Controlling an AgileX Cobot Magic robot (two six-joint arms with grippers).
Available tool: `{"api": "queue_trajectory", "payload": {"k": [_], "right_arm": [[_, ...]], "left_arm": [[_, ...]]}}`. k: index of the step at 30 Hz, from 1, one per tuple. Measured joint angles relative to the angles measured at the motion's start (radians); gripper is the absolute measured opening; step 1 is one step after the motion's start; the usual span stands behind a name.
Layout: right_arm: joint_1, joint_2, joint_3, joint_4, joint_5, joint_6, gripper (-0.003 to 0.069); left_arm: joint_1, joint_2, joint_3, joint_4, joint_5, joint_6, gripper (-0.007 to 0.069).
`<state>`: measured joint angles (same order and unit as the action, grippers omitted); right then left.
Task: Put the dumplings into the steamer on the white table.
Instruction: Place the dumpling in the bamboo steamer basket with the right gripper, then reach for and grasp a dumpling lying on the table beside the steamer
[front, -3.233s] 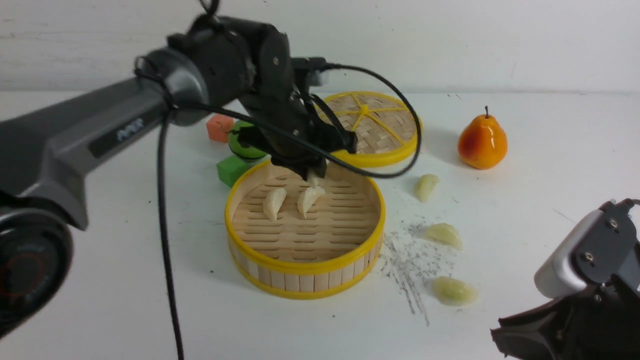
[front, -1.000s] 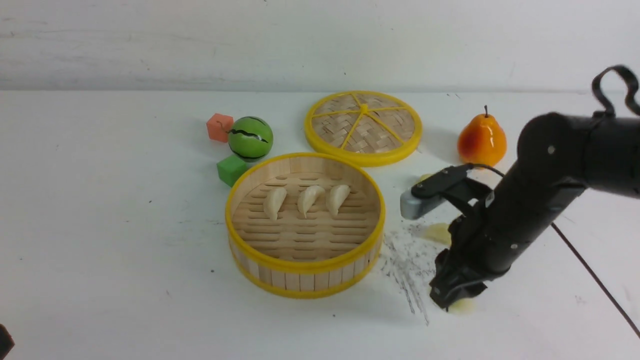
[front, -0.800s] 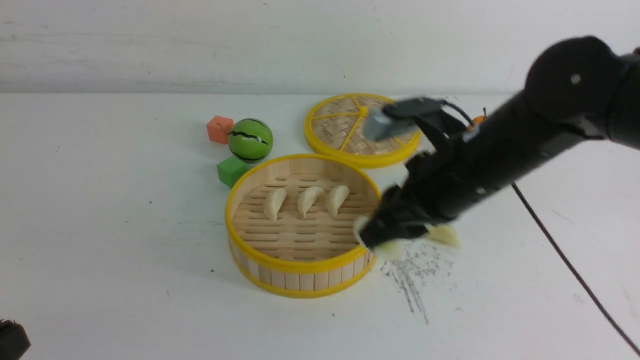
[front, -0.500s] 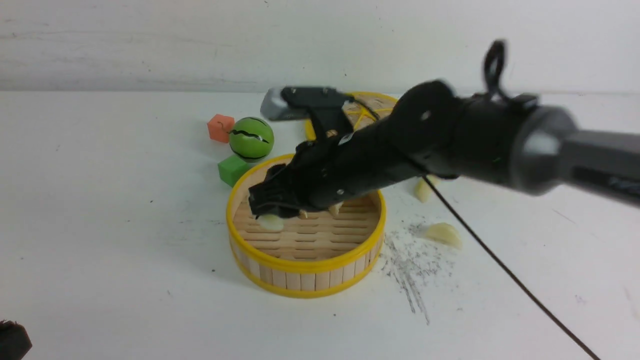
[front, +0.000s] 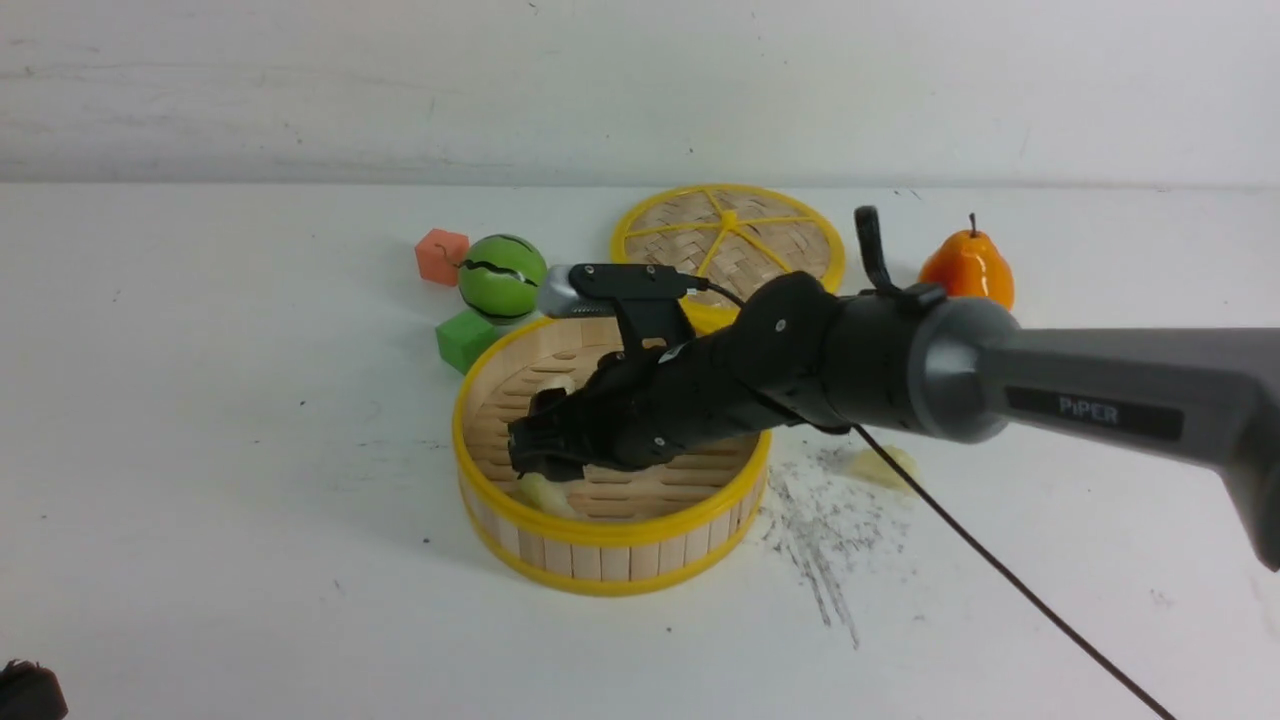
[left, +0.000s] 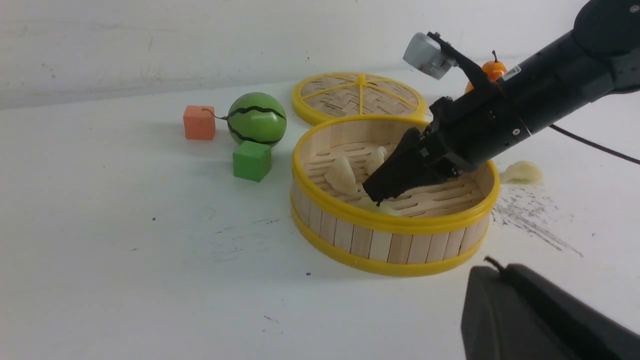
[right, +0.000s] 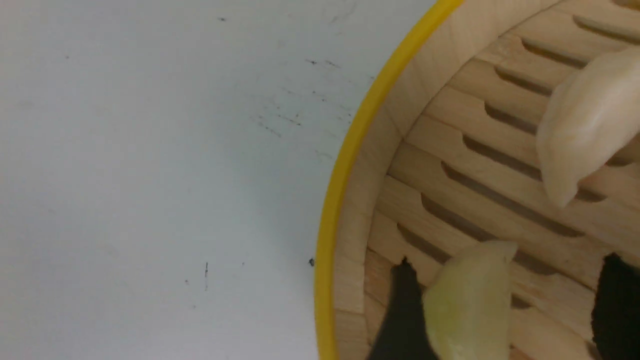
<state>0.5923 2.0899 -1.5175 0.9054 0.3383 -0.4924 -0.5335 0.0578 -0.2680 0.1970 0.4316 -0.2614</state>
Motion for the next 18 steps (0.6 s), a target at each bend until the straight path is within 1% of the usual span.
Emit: {"api": "queue_trajectory", "payload": {"k": [3,6,8,9,10,11,12,14,15,18], "right_arm": [[-0.051,-0.067,0.0,-0.01,0.047,-0.004,0.0528],[-0.131,-0.174,0.0,-0.09,0.152,-0.035,0.0533],[-0.194,-0.248,-0.001,-0.169,0.237,-0.052,0.0528],[-0.208,-0.254,-0.001,-0.189,0.257,-0.054,0.0526],[-0.265,-0.295,-0.002,-0.275,0.338,-0.062,0.0515],[-0.272,-0.295,-0.002,-0.285,0.348,-0.064,0.0513],[-0.318,-0.304,-0.002,-0.371,0.42,-0.082,0.0494],[-0.355,-0.29,0.006,-0.442,0.467,-0.106,0.0467],[-0.372,-0.263,0.011,-0.486,0.483,-0.139,0.0442],[-0.381,-0.197,0.019,-0.519,0.466,-0.215,0.0395]], "left_arm": [[0.0,0.0,0.0,0.002,0.003,0.0,-0.0013],[0.0,0.0,0.0,0.018,0.005,0.0,-0.0012],[0.0,0.0,0.0,0.033,0.005,0.0,-0.0012],[0.0,0.0,0.0,0.035,0.005,0.0,-0.0012],[0.0,0.0,0.0,0.051,-0.002,0.0,-0.0011],[0.0,0.0,0.0,0.058,-0.007,0.0,-0.0011],[0.0,0.0,0.001,0.086,-0.027,0.0,-0.0011],[0.0,0.0,0.005,0.105,-0.042,0.0,-0.0011],[0.0,0.0,0.012,0.117,-0.046,0.0,-0.001],[0.0,0.001,0.026,0.126,-0.062,0.0,-0.0009]]}}
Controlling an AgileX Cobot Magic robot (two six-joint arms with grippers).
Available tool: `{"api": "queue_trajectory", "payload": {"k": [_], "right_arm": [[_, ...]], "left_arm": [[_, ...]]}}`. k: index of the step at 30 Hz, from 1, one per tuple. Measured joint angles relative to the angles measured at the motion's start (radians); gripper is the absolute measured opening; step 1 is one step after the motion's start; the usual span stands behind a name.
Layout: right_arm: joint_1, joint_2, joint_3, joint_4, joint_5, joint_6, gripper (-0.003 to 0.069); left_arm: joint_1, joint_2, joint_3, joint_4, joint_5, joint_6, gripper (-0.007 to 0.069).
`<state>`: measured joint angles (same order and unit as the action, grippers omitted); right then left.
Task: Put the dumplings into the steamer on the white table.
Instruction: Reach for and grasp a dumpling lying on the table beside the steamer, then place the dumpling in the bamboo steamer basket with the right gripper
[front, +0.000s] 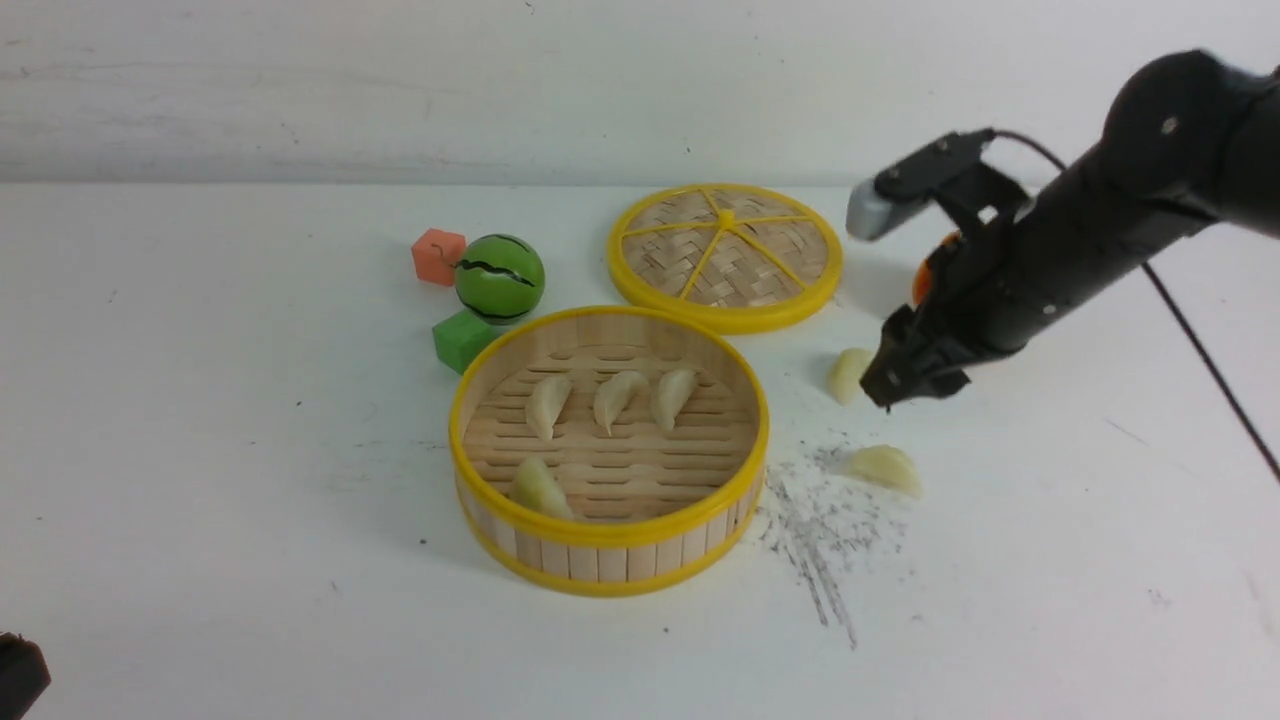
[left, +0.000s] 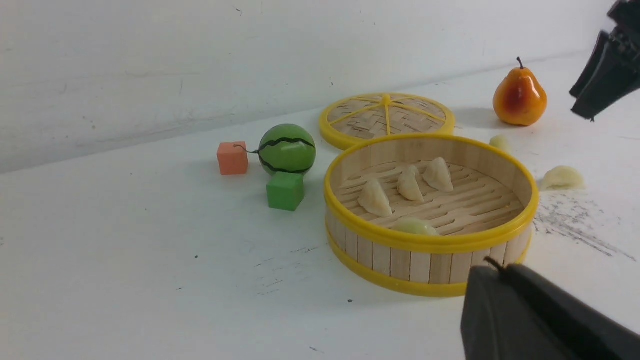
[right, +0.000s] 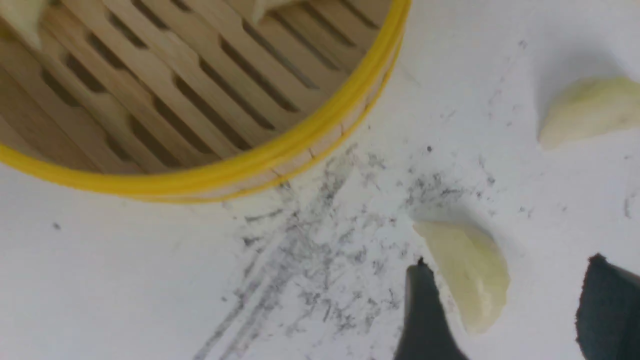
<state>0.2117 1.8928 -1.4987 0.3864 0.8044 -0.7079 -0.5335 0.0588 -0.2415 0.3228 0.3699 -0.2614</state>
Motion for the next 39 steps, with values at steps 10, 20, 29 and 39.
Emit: {"api": "queue_trajectory", "payload": {"k": [10,20,29,39], "right_arm": [[-0.004,0.209,0.0,-0.005,-0.097,-0.092,0.0264],[0.003,0.125,-0.196,0.07,0.138,0.126,0.0242],[0.203,0.131,-0.27,0.232,0.049,0.183,0.0242],[0.381,0.283,-0.269,-0.089,-0.093,0.462,0.0254]], "left_arm": [[0.0,0.001,0.017,0.009,-0.033,0.0,-0.0009],[0.0,0.001,0.017,0.018,-0.033,0.0,-0.0006],[0.0,0.001,0.017,0.02,-0.035,0.0,-0.0003],[0.0,0.001,0.017,0.021,-0.035,0.0,0.0003]]}}
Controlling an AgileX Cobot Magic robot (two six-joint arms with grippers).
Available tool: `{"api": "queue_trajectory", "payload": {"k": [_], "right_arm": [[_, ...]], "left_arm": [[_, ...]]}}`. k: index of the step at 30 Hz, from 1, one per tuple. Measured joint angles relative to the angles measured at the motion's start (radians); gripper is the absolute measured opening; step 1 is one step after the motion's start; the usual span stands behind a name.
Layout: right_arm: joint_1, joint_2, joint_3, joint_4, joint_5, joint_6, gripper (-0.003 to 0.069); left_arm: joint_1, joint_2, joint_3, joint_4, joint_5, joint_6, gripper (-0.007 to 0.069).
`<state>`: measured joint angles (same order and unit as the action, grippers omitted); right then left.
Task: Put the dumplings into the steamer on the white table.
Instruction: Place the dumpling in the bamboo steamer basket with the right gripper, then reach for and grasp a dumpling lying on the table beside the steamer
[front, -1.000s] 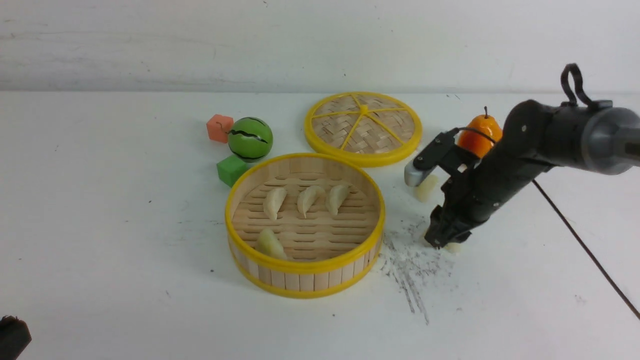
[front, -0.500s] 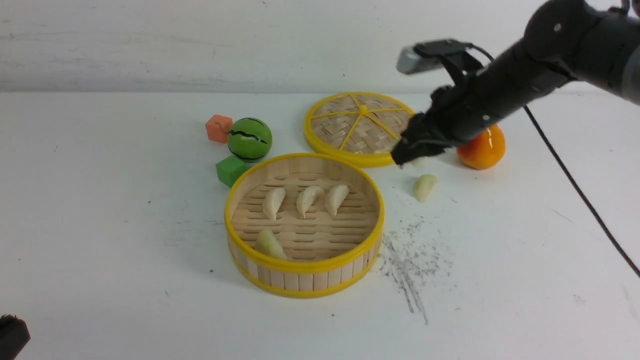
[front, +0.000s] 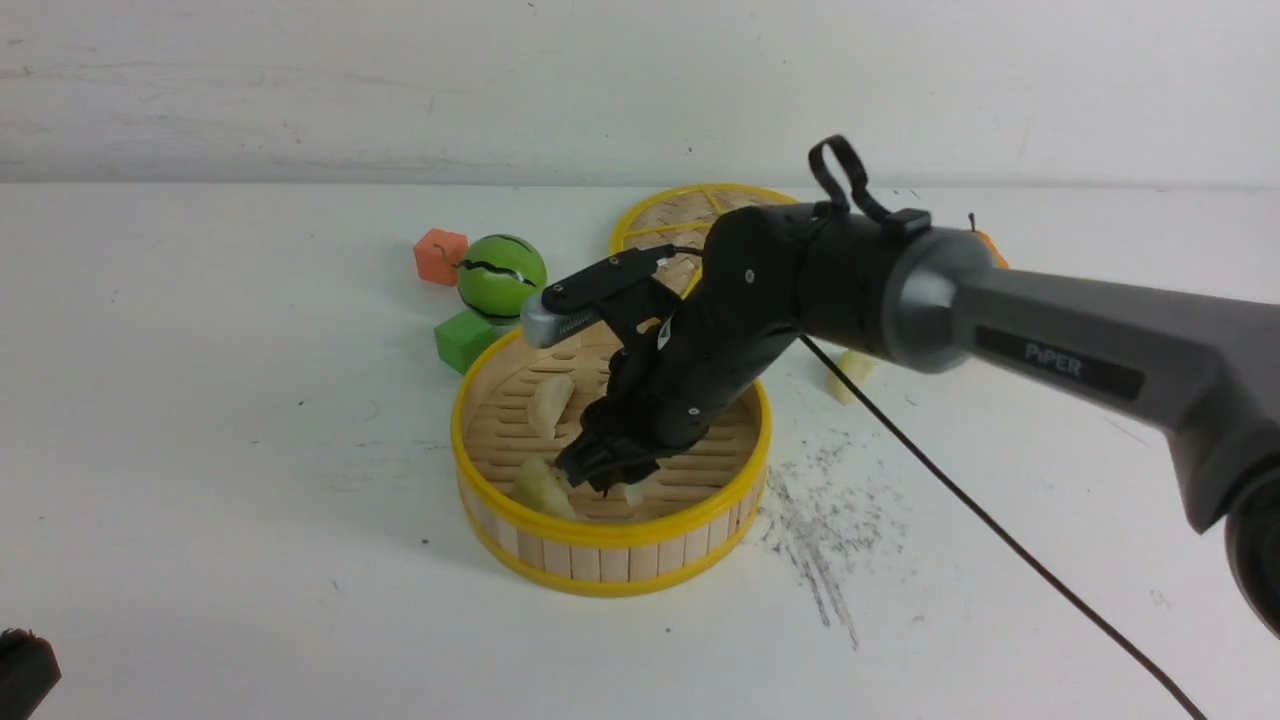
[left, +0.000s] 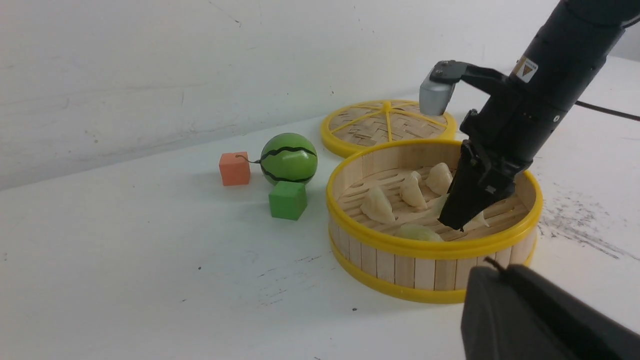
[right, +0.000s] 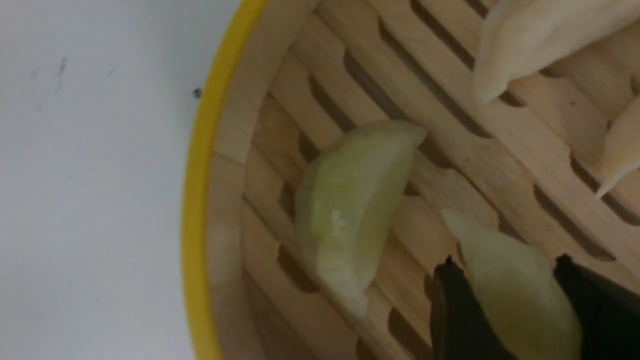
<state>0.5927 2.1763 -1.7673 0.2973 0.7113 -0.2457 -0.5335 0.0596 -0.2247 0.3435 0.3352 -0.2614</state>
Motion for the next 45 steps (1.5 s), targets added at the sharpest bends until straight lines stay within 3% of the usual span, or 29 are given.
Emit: {"api": "queue_trajectory", "payload": {"k": [4,9,14,17,26,32,39,45], "right_arm": [[-0.001,0.001,0.0,-0.024,-0.011,0.128,0.0357],[-0.001,-0.001,-0.023,-0.027,0.042,0.153,0.0505],[-0.015,-0.056,-0.121,-0.098,0.145,0.163,0.055],[-0.071,-0.121,-0.166,-0.158,0.14,0.219,0.0554],[-0.351,-0.015,-0.16,-0.26,0.093,0.584,0.0555],[-0.359,0.109,-0.146,-0.205,0.019,0.625,0.0523],[-0.355,0.131,-0.149,-0.191,-0.054,0.66,0.0428],[-0.351,0.153,-0.152,-0.238,0.011,0.625,0.0266]], "left_arm": [[0.0,0.0,0.0,0.0,0.0,0.0,0.0004],[0.0,0.0,0.0,0.0,0.0,0.0,0.0006],[0.0,0.0,0.0,0.0,0.0,0.0,0.0006],[0.0,0.0,0.0,0.001,0.0,0.0,0.0006],[0.0,0.0,0.0,0.002,0.0,0.0,0.0015],[0.0,0.0,0.0,0.003,0.0,-0.001,0.0017],[0.0,0.0,0.0,0.003,0.0,-0.001,0.0017],[0.0,0.0,0.0,0.009,0.0,-0.001,0.0022]]}}
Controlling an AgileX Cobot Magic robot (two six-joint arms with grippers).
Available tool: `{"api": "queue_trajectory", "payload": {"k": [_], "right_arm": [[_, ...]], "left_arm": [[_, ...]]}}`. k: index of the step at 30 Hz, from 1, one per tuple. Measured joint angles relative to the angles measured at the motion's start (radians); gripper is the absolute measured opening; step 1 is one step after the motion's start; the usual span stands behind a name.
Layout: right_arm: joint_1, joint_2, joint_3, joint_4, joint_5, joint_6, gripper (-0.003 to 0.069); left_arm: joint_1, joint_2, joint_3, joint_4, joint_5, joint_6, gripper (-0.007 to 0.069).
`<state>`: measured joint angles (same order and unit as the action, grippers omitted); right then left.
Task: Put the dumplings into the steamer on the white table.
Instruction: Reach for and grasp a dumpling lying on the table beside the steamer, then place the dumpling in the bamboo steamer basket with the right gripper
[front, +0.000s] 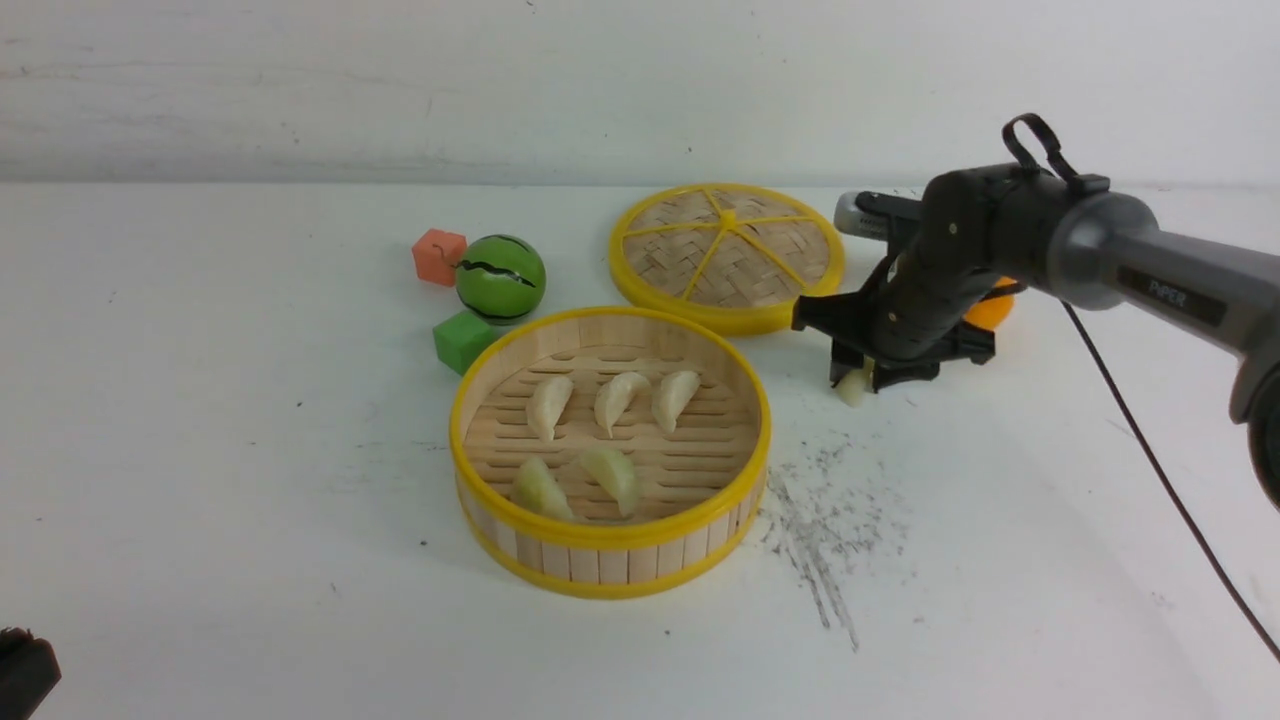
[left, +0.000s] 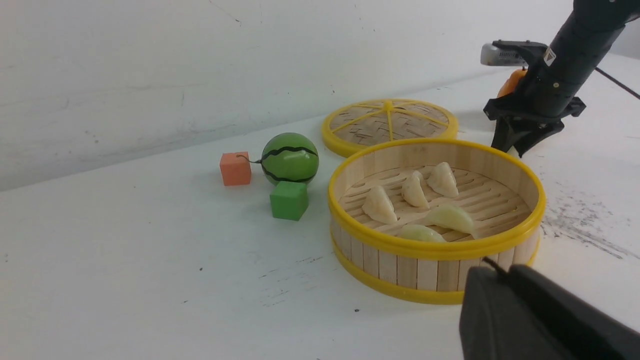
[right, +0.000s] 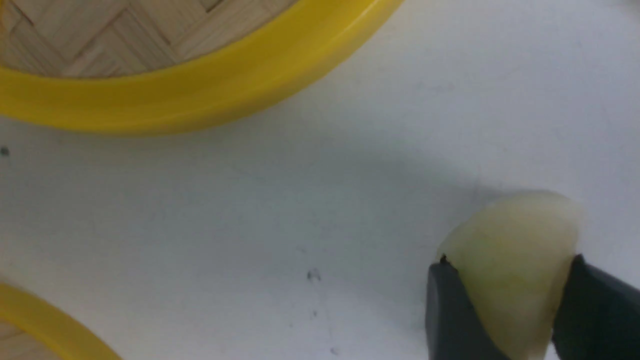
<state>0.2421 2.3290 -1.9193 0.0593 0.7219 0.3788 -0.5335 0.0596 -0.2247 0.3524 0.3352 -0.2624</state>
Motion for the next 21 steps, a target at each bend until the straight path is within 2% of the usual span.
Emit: {"api": "queue_trajectory", "payload": {"k": [2,7,13,17,21], "right_arm": [[0.005,0.0,-0.003,0.0,0.005,-0.076,0.0232],[0.008,-0.029,-0.004,0.047,0.077,-0.172,0.0232],[0.02,-0.181,0.002,0.209,0.222,-0.332,0.0232],[0.091,-0.283,0.002,0.4,0.361,-0.539,0.0232],[0.191,-0.279,0.002,0.46,0.39,-0.628,0.0232]], "left_arm": [[0.0,0.0,0.0,0.004,0.0,0.0,0.0024],[0.0,0.0,0.0,0.005,0.001,0.0,0.0024],[0.0,0.0,0.0,0.006,0.002,0.0,0.0024],[0.0,0.0,0.0,0.007,0.003,0.0,0.0027],[0.0,0.0,0.001,0.008,0.002,0.0,0.0028]]}}
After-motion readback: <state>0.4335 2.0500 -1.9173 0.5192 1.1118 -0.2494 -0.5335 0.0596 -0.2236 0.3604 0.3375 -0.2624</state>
